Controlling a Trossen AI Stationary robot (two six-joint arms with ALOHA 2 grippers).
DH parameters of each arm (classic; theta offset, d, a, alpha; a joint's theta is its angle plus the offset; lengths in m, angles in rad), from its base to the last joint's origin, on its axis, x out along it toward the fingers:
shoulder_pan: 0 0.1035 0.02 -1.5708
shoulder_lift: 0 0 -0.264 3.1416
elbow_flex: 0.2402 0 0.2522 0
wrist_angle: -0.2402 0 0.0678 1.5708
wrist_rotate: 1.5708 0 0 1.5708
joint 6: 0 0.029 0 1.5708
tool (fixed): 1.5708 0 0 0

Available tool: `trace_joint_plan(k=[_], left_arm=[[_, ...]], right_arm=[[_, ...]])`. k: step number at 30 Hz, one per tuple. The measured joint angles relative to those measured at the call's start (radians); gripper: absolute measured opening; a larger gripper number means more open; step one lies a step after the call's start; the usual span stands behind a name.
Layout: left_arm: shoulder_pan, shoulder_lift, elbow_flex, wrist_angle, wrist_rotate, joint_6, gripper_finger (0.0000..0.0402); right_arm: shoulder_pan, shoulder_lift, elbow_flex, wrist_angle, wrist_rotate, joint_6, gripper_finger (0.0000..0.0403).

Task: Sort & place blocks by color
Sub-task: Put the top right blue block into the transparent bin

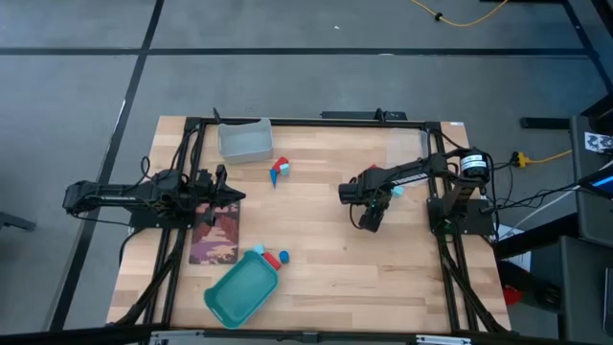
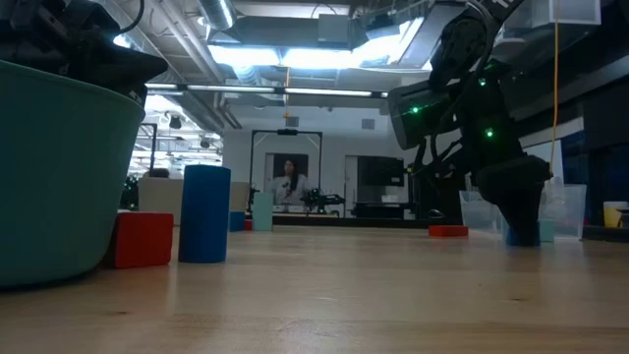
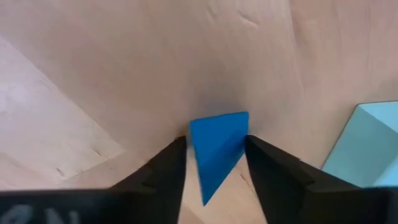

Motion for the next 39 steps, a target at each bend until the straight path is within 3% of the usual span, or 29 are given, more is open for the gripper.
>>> trace_joint_plan(k=[7, 16, 26, 39], left_arm=[[0.000, 0.000, 0.000, 0.000, 0.000, 0.000, 0.0000], [0.000, 0.000, 0.000, 0.000, 0.000, 0.000, 0.0000], [0.000, 0.000, 0.000, 0.000, 0.000, 0.000, 0.0000], [0.000, 0.000, 0.000, 0.000, 0.000, 0.000, 0.0000]], right_arm=[[-0.001, 0.000, 0.000, -0.009, 0.049, -0.005, 0.0092], [0.003, -0.058, -0.005, -0.030, 0.061, -0.009, 0.0078], [0.004, -0.135, -0.003, -0.031, -0.009, -0.015, 0.0006], [0.004, -0.147, -0.003, -0.026, -0.012, -0.013, 0.0000]])
